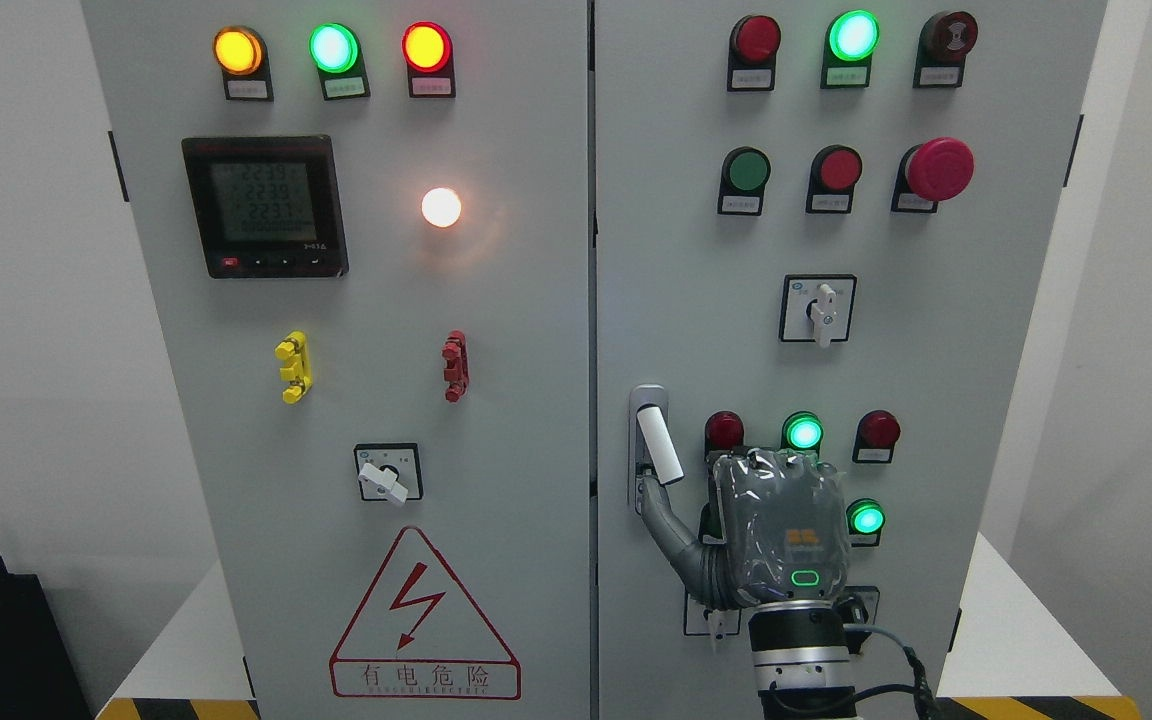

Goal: Release door handle
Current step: 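Rotate the handle with the right hand until it lies horizontal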

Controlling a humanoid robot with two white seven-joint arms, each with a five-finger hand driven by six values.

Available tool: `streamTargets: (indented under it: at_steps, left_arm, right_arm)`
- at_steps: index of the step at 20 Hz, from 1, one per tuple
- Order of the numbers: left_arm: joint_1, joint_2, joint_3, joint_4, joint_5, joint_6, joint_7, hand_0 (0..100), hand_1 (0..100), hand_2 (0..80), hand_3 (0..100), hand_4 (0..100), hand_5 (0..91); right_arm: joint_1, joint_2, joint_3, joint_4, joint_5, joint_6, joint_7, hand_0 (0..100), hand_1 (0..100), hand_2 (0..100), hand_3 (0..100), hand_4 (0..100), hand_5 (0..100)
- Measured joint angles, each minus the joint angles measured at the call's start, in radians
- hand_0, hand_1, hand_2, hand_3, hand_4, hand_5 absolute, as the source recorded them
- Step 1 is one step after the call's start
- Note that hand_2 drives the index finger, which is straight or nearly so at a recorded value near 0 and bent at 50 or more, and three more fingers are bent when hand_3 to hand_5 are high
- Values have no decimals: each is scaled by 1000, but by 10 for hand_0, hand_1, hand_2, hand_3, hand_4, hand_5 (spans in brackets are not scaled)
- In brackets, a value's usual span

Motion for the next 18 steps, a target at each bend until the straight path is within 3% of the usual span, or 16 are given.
streamTargets:
  at_steps: [18]
  left_arm:
    - [0, 0, 0, 0, 0, 0, 0, 120, 389, 0, 0, 0, 0]
  right_arm:
    - [0, -3, -12, -6, -10, 0, -3, 426, 136, 987, 1000, 1000, 973]
